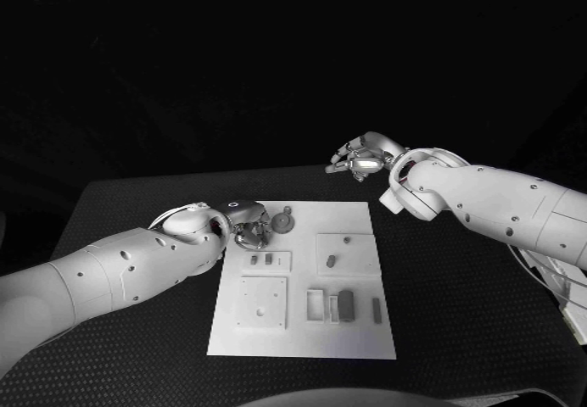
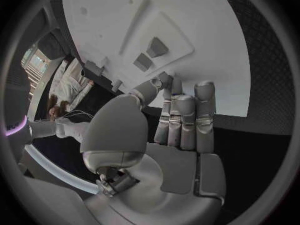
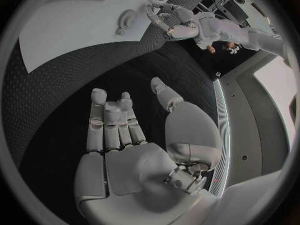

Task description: Assemble the parts on the task board

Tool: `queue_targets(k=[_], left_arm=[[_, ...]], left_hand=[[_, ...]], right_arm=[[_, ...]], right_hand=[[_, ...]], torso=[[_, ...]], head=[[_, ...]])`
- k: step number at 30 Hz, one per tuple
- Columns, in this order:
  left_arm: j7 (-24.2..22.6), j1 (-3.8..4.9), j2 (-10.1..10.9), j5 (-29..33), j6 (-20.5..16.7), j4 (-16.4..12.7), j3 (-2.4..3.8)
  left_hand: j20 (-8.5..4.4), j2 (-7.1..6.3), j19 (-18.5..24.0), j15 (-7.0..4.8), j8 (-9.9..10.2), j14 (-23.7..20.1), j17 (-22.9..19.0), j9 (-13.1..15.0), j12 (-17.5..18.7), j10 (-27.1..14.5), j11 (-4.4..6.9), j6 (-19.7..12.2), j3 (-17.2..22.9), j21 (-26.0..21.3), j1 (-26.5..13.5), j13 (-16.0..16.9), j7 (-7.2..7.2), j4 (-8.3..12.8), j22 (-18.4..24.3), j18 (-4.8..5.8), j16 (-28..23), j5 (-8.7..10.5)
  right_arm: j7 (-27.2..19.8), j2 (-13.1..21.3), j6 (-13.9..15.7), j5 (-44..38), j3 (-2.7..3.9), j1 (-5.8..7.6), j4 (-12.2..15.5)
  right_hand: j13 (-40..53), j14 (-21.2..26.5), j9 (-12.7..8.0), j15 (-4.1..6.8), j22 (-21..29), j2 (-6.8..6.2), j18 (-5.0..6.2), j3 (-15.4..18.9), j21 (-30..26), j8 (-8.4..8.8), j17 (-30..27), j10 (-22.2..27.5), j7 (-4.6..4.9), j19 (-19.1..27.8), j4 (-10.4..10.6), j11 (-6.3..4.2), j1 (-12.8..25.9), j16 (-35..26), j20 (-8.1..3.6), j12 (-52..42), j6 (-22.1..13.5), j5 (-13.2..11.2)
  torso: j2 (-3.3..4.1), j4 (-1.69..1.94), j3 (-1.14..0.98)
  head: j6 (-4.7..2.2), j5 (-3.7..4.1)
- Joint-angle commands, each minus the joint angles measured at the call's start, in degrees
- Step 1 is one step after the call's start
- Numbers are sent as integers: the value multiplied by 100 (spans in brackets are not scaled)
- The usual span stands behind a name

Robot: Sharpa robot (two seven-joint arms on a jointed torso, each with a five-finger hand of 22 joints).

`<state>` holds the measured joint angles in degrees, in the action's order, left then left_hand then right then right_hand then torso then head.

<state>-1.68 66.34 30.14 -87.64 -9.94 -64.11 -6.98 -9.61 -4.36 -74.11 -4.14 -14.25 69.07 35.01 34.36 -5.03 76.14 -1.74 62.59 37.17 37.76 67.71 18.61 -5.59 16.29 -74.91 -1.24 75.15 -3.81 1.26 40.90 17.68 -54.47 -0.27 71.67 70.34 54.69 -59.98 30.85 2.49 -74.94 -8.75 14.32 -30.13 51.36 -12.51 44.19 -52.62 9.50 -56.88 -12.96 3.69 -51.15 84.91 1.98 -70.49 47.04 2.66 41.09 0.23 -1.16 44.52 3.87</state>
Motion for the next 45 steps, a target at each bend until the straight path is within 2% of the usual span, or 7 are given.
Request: queue_targets(k=[1,4,6,16,19,38,45], left_arm=[[25,-73,3,121,129,4,-54],[8,-73,6,148,70,8,-54],[4,-73,10,188,34,9,-54],[95,-72,26,210,72,11,-53],[106,-72,27,210,60,11,-53],[104,-70,179,210,-36,-47,-40],[113,-69,251,210,-145,-53,-33]], left_hand=[[-33,44,42,-21,100,-44,-5,-47,23,-28,-36,-184,3,21,-8,0,-102,5,-120,-648,11,4],[-17,-11,62,9,214,-75,-6,-110,73,-107,-65,-400,-31,22,-34,-8,-163,0,-122,-642,19,13],[4,-53,79,37,308,-99,-7,-164,110,-183,-96,-586,-70,21,-54,-17,-152,2,-122,-647,26,28],[81,-262,154,112,502,-201,-31,-310,125,-395,-172,-1038,-210,6,-86,-32,-109,1,-117,-696,28,29],[92,-281,149,121,540,-202,-42,-337,116,-426,-181,-1140,-249,4,-96,-28,-109,-5,-113,-712,30,30],[100,-294,144,117,519,-198,-63,-347,90,-416,-175,-1174,-270,-3,-40,-1,-99,2,-110,-732,37,27],[98,-301,142,112,511,-196,-66,-348,81,-403,-170,-1174,-267,-2,-14,10,-96,6,-111,-734,41,25]], right_arm=[[-41,-3,-65,-8,3,-3,2],[-43,-3,-62,-8,3,-3,2],[-43,-2,-61,-8,3,-3,4],[-40,5,-69,-8,3,-3,-2],[-40,5,-67,-8,3,-3,-2],[-42,19,-61,-8,3,-3,-8],[-44,19,-61,-8,2,-3,-12]], right_hand=[[-7,54,-9,5,-73,12,68,6,-27,18,-8,38,51,13,25,-9,37,37,8,-23,-4,17],[-7,54,-9,5,-73,12,68,6,-27,18,-8,38,51,13,25,-9,38,37,8,-23,-4,17],[-8,54,-9,5,-73,12,68,6,-27,18,-8,38,51,13,25,-9,38,37,8,-24,-4,17],[-9,54,-10,5,-73,11,68,7,-28,19,-9,38,52,14,24,-9,38,37,8,-24,-7,17],[-9,54,-10,5,-73,11,68,7,-28,19,-10,38,52,14,24,-9,38,37,8,-24,-7,18],[-11,55,-10,5,-73,11,68,6,-28,19,-11,39,52,14,23,-9,38,38,8,-25,-8,17],[-12,55,-11,4,-73,10,68,7,-28,19,-12,39,52,14,22,-9,37,38,8,-26,-8,18]], torso=[[-4,1,0],[-4,2,1],[-3,2,-1],[-4,0,-3],[-3,-1,-2],[-6,10,2],[-2,3,4]], head=[[4,0],[-1,-2],[-4,-6],[-7,-7],[-11,-6],[-38,2],[-49,1]])
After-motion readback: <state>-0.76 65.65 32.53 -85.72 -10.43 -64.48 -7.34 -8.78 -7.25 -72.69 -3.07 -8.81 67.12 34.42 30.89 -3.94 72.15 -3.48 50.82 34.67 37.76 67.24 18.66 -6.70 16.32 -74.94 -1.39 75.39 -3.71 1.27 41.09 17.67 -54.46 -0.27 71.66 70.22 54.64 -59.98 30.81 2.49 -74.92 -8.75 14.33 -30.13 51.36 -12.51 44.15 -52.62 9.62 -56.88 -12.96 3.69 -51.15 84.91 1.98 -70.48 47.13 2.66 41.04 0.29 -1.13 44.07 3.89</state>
